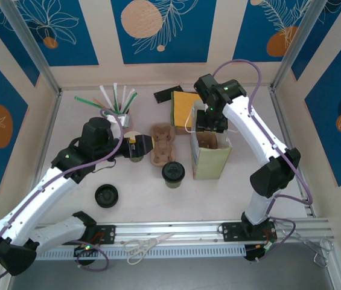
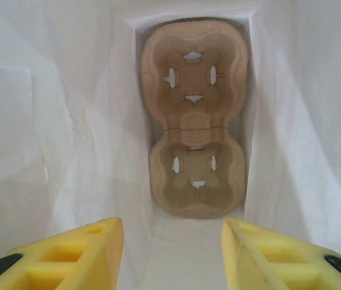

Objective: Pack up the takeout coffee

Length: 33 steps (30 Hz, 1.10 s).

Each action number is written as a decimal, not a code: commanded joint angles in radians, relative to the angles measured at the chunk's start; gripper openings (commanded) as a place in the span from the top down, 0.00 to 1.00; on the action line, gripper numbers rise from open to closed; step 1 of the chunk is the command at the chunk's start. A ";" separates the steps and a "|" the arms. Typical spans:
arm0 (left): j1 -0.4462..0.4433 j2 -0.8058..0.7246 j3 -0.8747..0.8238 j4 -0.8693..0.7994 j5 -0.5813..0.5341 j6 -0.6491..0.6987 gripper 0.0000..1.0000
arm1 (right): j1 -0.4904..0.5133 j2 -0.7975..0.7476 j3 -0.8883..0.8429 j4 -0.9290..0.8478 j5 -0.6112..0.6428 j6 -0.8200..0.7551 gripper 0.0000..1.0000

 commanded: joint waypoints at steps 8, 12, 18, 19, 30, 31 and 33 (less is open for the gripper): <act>-0.027 0.006 0.058 0.023 0.037 0.027 0.00 | -0.006 -0.049 0.059 -0.083 0.025 0.007 0.54; -0.043 0.008 0.058 0.021 0.037 0.029 0.00 | -0.006 -0.054 0.064 -0.093 0.020 0.004 0.54; -0.056 0.017 0.085 -0.003 0.026 0.044 0.00 | -0.005 -0.059 0.068 -0.100 0.008 -0.004 0.54; -0.056 0.018 0.092 -0.008 0.020 0.044 0.00 | -0.004 -0.060 0.067 -0.099 0.004 -0.004 0.54; -0.059 0.045 0.124 -0.003 -0.078 0.039 0.00 | -0.003 -0.077 0.054 -0.080 -0.040 -0.048 0.54; -0.060 0.045 0.125 -0.005 -0.087 0.044 0.00 | -0.005 -0.080 0.050 -0.074 -0.048 -0.057 0.54; -0.059 0.043 0.128 -0.016 -0.108 0.057 0.00 | -0.006 -0.085 0.044 -0.064 -0.054 -0.067 0.54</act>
